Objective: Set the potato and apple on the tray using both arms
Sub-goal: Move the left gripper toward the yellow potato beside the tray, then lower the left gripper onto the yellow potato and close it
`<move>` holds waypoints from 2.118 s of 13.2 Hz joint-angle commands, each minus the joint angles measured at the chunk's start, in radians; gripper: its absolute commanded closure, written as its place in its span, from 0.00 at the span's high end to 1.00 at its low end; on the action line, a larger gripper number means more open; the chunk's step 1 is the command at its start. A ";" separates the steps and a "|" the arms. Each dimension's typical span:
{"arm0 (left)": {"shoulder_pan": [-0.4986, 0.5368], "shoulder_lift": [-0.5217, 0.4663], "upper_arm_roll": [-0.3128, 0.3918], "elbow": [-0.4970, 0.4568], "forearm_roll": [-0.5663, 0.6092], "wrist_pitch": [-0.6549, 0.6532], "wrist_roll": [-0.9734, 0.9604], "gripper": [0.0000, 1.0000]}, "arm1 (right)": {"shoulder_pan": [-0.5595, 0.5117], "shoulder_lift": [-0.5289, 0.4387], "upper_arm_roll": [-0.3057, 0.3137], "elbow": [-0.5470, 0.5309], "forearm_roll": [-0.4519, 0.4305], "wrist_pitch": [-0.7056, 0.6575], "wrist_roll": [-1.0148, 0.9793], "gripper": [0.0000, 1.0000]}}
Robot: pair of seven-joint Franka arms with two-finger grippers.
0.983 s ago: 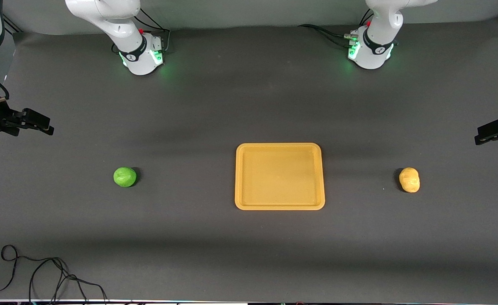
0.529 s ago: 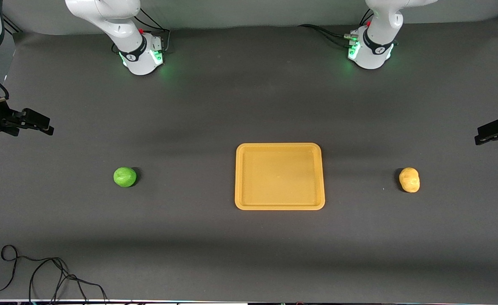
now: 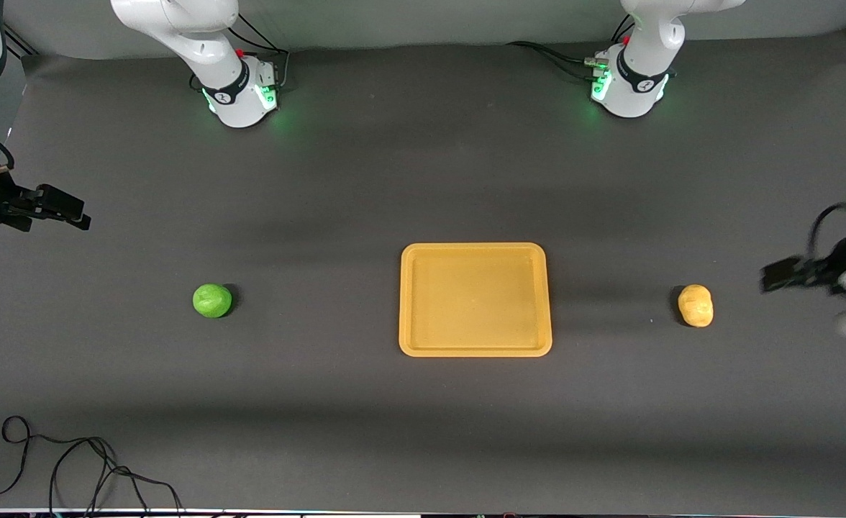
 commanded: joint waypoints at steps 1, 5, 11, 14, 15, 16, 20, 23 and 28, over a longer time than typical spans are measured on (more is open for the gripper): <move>-0.026 0.096 0.005 0.013 0.018 0.123 -0.025 0.97 | -0.002 0.010 -0.003 0.031 0.013 -0.003 -0.008 1.00; -0.017 0.251 0.006 0.010 0.009 0.341 -0.007 0.97 | 0.000 0.018 -0.001 0.033 0.012 -0.003 -0.008 1.00; 0.038 0.268 0.005 -0.221 0.004 0.655 0.065 0.98 | 0.001 0.026 0.000 0.034 0.013 -0.003 -0.008 1.00; 0.061 0.204 0.005 -0.332 0.002 0.677 0.106 0.97 | 0.001 0.027 0.000 0.034 0.012 -0.003 -0.008 1.00; 0.076 0.179 0.002 -0.369 0.002 0.677 0.111 0.97 | 0.001 0.027 0.000 0.034 0.013 -0.003 -0.008 1.00; 0.078 0.153 -0.001 -0.401 -0.008 0.679 0.113 0.97 | 0.001 0.027 0.000 0.034 0.012 -0.003 -0.008 1.00; 0.080 0.086 -0.001 -0.579 -0.019 0.821 0.116 0.97 | 0.001 0.027 0.000 0.034 0.013 -0.003 -0.008 1.00; 0.104 0.078 -0.003 -0.706 -0.019 0.977 0.165 0.97 | 0.001 0.027 0.000 0.034 0.013 -0.003 -0.008 1.00; 0.138 0.040 -0.012 -0.817 -0.021 1.034 0.191 0.97 | 0.001 0.030 0.000 0.034 0.012 -0.003 -0.008 1.00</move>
